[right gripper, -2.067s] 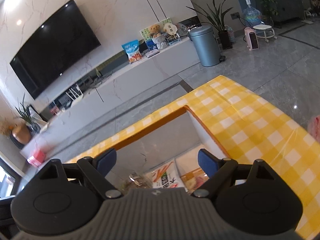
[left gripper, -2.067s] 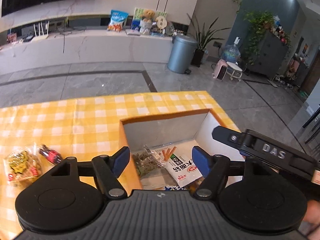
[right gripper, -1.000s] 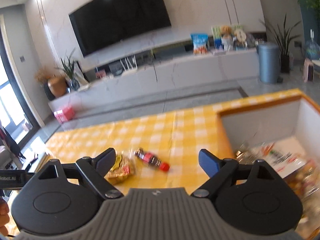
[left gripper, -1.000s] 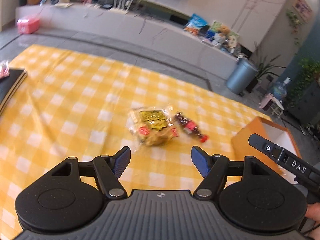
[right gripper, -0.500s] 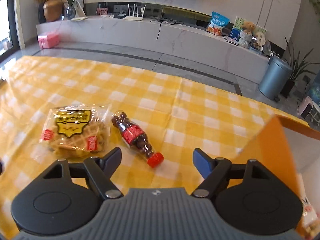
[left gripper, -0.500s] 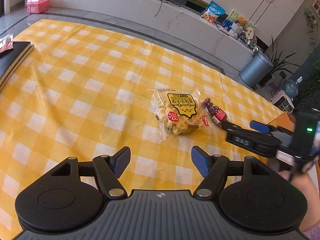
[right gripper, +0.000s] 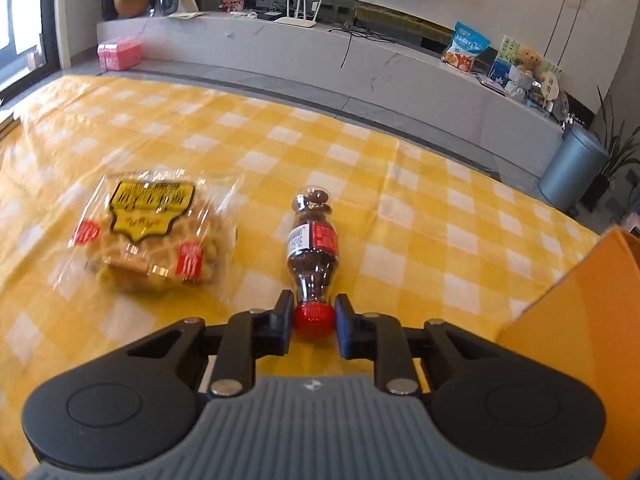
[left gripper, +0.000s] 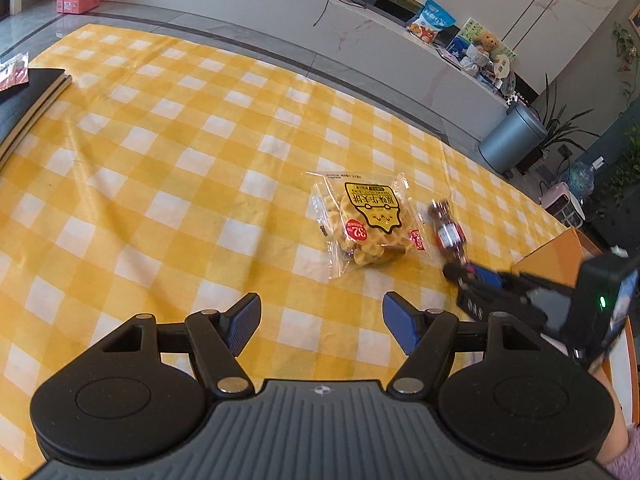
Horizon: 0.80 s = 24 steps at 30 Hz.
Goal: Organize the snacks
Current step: 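Grasp the red-capped cola candy bottle with the right tool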
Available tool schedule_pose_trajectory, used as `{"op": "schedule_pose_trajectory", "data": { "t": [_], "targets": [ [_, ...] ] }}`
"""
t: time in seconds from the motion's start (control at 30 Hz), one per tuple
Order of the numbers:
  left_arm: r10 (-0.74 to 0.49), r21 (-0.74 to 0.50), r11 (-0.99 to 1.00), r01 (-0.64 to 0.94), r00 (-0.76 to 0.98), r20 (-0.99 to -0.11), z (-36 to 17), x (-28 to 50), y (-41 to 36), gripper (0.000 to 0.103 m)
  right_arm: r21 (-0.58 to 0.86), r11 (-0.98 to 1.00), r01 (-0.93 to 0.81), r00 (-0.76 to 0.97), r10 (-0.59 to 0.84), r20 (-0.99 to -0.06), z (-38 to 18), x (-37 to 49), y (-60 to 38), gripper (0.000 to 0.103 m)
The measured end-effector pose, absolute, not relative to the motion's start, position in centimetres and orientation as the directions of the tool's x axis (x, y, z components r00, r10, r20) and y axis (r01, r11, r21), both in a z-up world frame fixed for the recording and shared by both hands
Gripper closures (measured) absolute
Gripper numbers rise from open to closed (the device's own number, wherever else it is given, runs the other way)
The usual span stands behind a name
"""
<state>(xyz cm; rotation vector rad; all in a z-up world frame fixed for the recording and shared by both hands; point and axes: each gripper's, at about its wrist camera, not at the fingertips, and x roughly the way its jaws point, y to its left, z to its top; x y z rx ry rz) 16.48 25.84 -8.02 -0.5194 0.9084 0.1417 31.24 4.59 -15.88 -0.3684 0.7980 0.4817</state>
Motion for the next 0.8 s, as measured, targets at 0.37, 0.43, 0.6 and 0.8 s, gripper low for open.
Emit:
{"op": "schedule_pose_trajectory", "data": {
  "t": [0.37, 0.43, 0.6, 0.8],
  "targets": [
    [-0.07, -0.345, 0.877, -0.334, 0.622, -0.78, -7.4, 16.1, 25.6, 0.021, -0.067, 0.842, -0.535, 0.588, 0.315, -0.745, -15.8, 26.1, 1.6, 0.044],
    [-0.062, -0.337, 0.879, -0.337, 0.621, -0.781, -7.4, 16.0, 25.5, 0.021, -0.102, 0.842, -0.53, 0.618, 0.301, -0.727, -16.0, 26.3, 1.9, 0.041],
    [-0.061, -0.339, 0.876, -0.344, 0.618, -0.784, -7.6, 16.2, 25.6, 0.021, -0.072, 0.825, -0.56, 0.63, 0.368, -0.684, -16.0, 26.9, 3.3, 0.041],
    [-0.056, -0.349, 0.873, -0.341, 0.64, -0.766, -7.7, 16.4, 24.7, 0.021, -0.03, 0.835, -0.55, 0.643, 0.4, -0.653, -16.7, 27.4, 3.9, 0.043]
  ]
}}
